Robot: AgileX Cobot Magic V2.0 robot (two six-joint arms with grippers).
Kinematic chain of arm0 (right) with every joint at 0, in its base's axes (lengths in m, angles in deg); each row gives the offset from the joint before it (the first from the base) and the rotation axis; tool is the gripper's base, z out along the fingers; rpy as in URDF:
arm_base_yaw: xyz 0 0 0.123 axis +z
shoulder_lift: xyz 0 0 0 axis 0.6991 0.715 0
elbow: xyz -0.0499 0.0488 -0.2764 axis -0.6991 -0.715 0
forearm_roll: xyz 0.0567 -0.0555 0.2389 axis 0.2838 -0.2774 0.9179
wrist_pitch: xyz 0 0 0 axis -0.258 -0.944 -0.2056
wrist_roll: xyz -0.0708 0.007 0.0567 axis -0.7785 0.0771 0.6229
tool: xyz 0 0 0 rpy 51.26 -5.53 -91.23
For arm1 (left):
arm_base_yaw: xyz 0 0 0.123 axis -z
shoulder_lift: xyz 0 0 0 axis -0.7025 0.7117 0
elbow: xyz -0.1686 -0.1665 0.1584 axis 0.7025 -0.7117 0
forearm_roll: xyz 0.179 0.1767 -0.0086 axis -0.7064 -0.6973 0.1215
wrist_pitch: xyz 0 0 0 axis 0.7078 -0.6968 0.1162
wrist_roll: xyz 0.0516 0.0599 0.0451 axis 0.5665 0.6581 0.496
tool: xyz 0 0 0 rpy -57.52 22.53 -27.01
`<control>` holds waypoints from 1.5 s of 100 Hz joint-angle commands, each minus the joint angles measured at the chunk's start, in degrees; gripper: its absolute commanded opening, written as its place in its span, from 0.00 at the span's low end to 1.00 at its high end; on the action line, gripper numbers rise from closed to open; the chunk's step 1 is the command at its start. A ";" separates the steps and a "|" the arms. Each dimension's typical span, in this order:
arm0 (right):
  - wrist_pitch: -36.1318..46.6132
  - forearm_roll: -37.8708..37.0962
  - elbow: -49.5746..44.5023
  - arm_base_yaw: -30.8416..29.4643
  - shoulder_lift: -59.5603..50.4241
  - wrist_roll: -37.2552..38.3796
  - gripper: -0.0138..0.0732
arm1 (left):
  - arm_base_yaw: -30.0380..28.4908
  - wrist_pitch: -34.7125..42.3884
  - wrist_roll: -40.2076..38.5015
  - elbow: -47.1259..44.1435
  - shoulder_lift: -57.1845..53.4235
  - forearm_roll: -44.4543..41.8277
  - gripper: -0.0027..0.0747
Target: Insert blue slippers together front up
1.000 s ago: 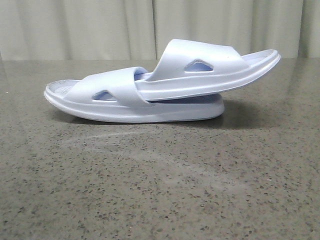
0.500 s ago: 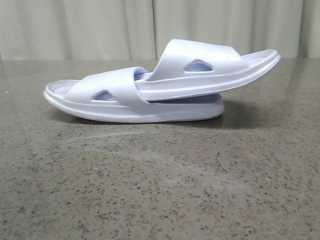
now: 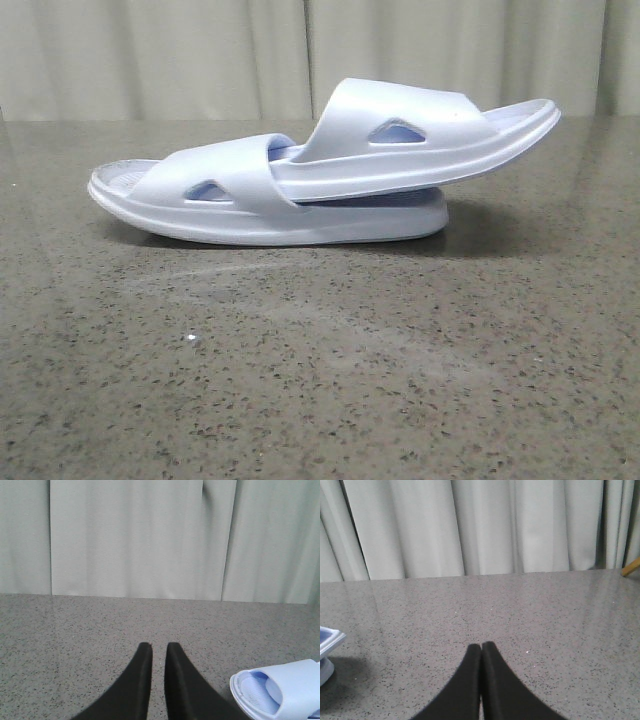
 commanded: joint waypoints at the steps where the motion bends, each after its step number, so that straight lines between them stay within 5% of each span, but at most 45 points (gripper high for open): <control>1: 3.36 -1.22 1.23 -0.49 -0.60 -0.03 0.04 | 0.48 -0.78 -0.59 1.59 0.35 1.58 0.06; 75: 3.36 -1.22 1.23 -0.49 -0.60 -0.03 0.04 | 2.05 -1.17 -0.59 1.08 -0.29 1.58 0.06; 89: 3.36 -1.22 1.23 -0.49 -0.60 -0.03 0.04 | 3.63 3.63 -0.59 0.71 -1.45 1.57 0.06; 106: 3.36 -1.22 1.23 -0.49 -0.60 -0.03 0.04 | 5.18 4.17 -1.45 0.32 -4.92 -7.85 0.06; 115: 3.36 -1.22 1.23 -0.49 -0.60 -0.03 0.04 | 5.16 5.56 -12.90 -0.22 -7.10 -19.95 0.06; 130: 3.36 -1.22 1.23 -0.49 -0.60 -0.03 0.04 | 5.16 6.98 -44.68 -3.16 -10.90 -49.09 0.06; 150: 3.36 -1.22 1.23 -0.49 -0.60 -0.03 0.04 | 5.16 8.74 -71.05 -8.03 -14.75 -74.81 0.06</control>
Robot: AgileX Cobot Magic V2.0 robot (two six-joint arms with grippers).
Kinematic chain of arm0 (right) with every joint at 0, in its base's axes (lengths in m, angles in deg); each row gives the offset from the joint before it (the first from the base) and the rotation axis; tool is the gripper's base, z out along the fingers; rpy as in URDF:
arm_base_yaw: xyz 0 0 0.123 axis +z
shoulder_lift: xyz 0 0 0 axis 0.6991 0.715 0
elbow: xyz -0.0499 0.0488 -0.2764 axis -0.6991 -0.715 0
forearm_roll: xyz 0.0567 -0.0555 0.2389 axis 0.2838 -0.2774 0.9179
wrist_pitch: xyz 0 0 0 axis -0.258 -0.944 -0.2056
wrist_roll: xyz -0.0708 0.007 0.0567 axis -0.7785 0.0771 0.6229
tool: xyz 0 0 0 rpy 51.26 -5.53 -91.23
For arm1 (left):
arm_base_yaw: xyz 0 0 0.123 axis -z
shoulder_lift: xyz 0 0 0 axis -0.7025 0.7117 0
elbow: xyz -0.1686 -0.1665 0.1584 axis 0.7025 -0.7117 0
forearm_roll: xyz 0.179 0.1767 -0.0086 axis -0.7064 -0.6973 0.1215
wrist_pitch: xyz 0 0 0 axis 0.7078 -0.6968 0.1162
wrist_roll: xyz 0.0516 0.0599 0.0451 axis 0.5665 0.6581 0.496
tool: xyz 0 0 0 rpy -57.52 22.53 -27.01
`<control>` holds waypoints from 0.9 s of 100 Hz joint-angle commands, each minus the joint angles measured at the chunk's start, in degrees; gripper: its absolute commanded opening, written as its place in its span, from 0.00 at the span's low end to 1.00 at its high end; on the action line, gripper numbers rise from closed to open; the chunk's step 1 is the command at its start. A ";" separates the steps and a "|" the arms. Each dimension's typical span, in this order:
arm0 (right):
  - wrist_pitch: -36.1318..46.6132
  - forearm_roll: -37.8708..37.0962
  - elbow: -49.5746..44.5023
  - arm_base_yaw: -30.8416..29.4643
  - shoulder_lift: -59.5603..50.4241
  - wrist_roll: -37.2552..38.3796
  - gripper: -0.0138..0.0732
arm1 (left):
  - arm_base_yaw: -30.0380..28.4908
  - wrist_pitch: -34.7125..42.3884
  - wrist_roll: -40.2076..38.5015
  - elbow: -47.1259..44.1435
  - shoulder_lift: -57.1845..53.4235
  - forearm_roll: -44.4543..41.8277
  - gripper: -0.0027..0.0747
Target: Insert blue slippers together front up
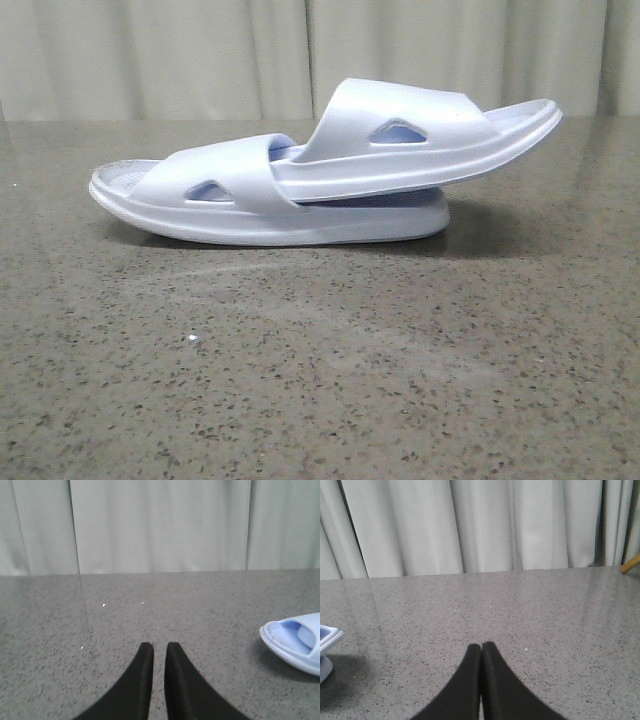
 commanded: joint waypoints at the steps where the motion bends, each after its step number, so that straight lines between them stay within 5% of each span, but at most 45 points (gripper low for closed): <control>1: 3.86 -1.25 1.23 -0.49 -0.60 -0.14 0.04 | 0.41 4.46 -13.63 -0.48 -0.70 -10.60 0.06; 27: 3.86 -1.25 1.23 -0.49 -0.60 -0.14 0.04 | 0.41 18.31 -26.87 -7.78 -4.63 -25.22 0.06; 90: 3.86 -1.25 1.23 -0.49 -0.60 -0.14 0.04 | 0.41 16.25 -30.06 -7.69 -5.94 -28.93 0.06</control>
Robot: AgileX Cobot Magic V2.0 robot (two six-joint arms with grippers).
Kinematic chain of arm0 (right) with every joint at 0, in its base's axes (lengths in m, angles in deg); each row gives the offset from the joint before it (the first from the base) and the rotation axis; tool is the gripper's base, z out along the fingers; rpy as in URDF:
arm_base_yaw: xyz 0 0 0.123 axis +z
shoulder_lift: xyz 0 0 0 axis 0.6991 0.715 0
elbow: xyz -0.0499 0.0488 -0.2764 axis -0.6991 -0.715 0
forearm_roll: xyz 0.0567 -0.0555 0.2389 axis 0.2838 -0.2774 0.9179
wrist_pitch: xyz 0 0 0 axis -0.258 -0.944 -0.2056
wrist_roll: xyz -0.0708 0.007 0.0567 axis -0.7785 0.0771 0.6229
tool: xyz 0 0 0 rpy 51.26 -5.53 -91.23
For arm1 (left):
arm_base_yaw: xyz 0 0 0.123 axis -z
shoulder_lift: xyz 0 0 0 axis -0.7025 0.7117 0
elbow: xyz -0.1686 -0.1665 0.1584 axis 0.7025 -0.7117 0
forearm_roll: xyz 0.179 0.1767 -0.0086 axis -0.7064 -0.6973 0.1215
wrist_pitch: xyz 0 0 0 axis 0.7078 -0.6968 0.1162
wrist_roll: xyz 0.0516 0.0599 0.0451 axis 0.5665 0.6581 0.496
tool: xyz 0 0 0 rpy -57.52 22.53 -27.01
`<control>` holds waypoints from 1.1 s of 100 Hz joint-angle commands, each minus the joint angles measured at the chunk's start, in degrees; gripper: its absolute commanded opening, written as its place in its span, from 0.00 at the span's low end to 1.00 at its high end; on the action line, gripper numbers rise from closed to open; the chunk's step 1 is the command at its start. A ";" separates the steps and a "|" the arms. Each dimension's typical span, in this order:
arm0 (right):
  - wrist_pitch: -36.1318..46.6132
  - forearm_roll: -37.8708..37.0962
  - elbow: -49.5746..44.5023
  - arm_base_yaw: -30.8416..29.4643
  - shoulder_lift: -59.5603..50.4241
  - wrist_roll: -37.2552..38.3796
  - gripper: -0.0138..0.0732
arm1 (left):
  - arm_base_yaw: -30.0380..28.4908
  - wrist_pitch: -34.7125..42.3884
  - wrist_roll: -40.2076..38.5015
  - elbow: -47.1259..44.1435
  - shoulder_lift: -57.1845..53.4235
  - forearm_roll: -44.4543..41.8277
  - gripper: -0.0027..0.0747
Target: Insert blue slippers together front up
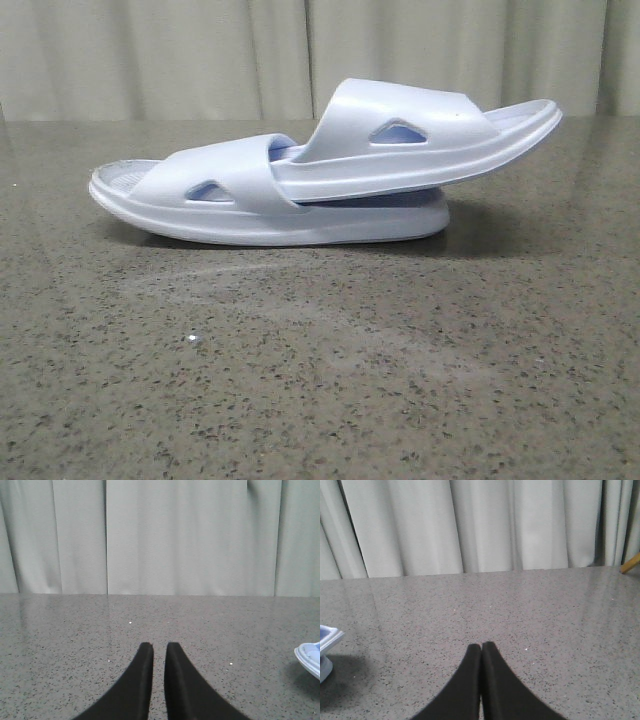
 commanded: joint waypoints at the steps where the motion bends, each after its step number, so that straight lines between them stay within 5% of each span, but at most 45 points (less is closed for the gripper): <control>1: 3.96 -1.34 1.23 -0.49 -0.60 -0.14 0.04 | 0.41 4.51 -0.47 -0.43 -1.60 -0.15 0.06; 73: 3.87 -1.34 1.23 -0.49 -0.60 -0.26 0.04 | 0.41 4.51 -0.47 -0.43 -1.60 -0.15 0.06; 110: 20.78 15.99 -7.95 -5.22 -0.60 -13.37 0.04 | 0.41 4.51 -0.47 -0.43 -1.60 -0.15 0.06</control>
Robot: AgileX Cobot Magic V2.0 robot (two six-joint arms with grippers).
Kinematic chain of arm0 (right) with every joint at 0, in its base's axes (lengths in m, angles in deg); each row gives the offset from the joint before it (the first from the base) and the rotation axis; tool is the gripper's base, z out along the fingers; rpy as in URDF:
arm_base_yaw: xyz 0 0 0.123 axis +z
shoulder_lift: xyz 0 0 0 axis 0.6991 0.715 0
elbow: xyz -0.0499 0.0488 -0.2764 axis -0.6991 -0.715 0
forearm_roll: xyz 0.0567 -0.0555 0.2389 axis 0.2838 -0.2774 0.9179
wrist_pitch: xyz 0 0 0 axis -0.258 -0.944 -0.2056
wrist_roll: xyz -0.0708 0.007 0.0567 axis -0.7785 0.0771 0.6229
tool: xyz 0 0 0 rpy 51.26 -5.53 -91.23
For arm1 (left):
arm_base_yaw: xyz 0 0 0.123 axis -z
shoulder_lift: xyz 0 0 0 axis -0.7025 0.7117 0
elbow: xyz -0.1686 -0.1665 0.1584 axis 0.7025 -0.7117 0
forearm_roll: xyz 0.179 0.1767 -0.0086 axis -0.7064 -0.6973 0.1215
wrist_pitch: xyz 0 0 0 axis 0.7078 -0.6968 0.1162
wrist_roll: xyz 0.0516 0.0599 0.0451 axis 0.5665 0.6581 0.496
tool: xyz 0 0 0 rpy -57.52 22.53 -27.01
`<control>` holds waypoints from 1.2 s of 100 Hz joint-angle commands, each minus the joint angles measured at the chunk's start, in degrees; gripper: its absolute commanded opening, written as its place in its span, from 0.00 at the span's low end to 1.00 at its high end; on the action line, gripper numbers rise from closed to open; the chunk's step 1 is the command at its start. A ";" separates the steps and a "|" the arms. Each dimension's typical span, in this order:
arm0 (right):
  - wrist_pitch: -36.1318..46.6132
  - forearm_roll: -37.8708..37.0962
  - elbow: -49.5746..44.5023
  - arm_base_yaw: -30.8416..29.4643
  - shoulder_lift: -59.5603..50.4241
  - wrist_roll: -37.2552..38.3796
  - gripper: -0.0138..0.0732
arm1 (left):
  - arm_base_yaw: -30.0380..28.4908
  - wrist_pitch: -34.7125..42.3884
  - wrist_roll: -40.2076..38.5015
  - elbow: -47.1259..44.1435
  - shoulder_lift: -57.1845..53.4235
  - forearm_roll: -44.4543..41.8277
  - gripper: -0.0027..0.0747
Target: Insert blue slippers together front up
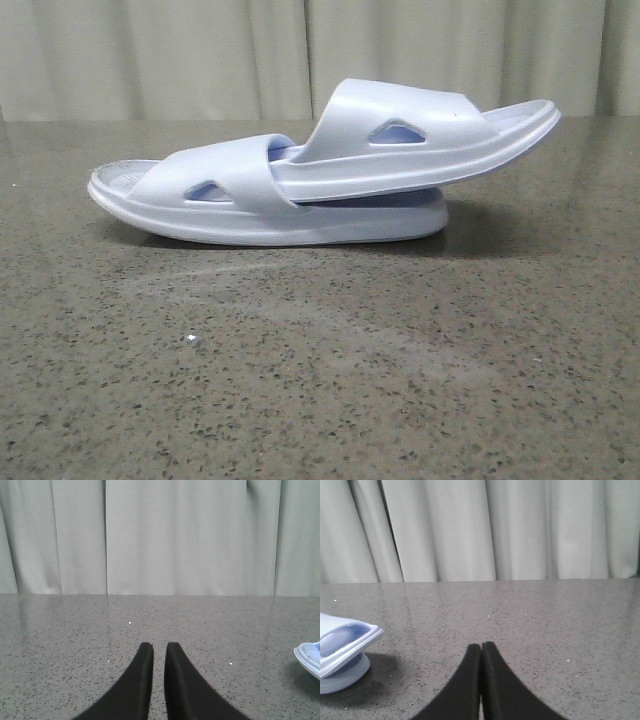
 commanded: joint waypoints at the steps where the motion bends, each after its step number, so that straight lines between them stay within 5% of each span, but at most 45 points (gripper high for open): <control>1: 8.09 5.77 -1.16 -2.71 -0.60 -5.54 0.04 | 0.41 4.51 -0.47 -0.43 -1.60 -0.03 0.06; 20: 13.29 14.45 -6.70 -9.44 -0.96 -9.60 0.04 | 0.41 4.51 -0.47 -0.43 -1.60 -0.03 0.06; 59: 22.59 14.62 -15.89 -9.94 -0.96 -9.60 0.04 | 0.41 4.51 -0.47 -0.43 -1.60 -0.03 0.06; 120: 21.81 12.95 -15.89 -9.94 -0.96 -9.60 0.04 | 0.41 4.51 -0.47 -0.43 -1.60 -0.03 0.06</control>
